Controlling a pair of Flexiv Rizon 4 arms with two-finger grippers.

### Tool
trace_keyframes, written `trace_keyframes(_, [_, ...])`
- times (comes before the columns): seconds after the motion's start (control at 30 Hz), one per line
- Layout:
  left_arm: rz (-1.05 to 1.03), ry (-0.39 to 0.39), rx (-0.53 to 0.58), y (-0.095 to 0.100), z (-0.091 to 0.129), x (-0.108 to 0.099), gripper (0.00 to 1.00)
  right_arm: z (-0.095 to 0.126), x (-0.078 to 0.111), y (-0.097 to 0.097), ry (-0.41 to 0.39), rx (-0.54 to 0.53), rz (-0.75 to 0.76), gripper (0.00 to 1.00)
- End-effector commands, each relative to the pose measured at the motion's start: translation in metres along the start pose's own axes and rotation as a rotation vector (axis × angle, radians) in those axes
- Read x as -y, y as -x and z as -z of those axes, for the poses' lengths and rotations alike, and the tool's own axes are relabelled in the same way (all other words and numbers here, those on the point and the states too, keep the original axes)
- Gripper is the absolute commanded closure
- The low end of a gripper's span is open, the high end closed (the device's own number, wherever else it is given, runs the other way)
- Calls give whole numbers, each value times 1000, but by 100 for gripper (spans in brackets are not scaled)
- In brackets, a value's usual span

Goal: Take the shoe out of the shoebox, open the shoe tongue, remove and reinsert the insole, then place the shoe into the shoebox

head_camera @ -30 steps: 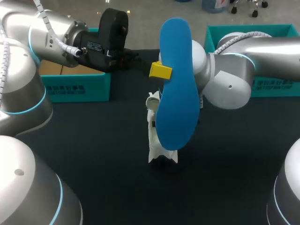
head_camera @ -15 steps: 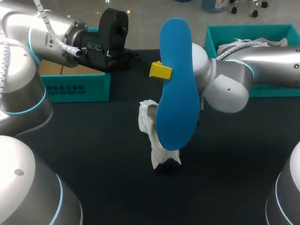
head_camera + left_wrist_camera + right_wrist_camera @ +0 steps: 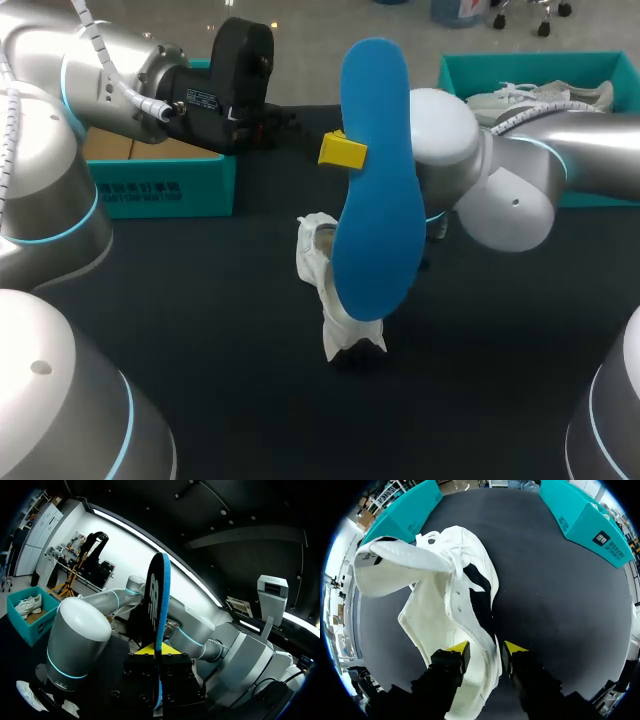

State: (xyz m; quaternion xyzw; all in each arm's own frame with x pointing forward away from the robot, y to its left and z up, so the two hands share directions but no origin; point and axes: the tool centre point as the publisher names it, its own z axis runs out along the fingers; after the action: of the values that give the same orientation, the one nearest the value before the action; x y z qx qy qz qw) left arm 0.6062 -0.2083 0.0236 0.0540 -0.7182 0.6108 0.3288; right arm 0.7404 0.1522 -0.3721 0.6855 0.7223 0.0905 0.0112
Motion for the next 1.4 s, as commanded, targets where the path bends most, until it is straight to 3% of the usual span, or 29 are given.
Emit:
trace_keyframes(0.03, [-1, -2, 0, 0, 0, -1, 100, 41, 4, 8, 35, -39, 4, 0])
trace_keyframes(0.23, [-1, -2, 0, 0, 0, -1, 100, 78, -6, 2, 64, -81, 42, 0])
trace_keyframes(1.0, [-1, -2, 0, 0, 0, -1, 100, 78, -6, 2, 64, -81, 42, 0])
trace_keyframes(1.27, [-1, -2, 0, 0, 0, -1, 100, 84, -35, 34, 72, -294, -13, 0])
trace_keyframes(1.4, [-1, -2, 0, 0, 0, -1, 100, 105, -43, 43, 72, -415, -32, 0])
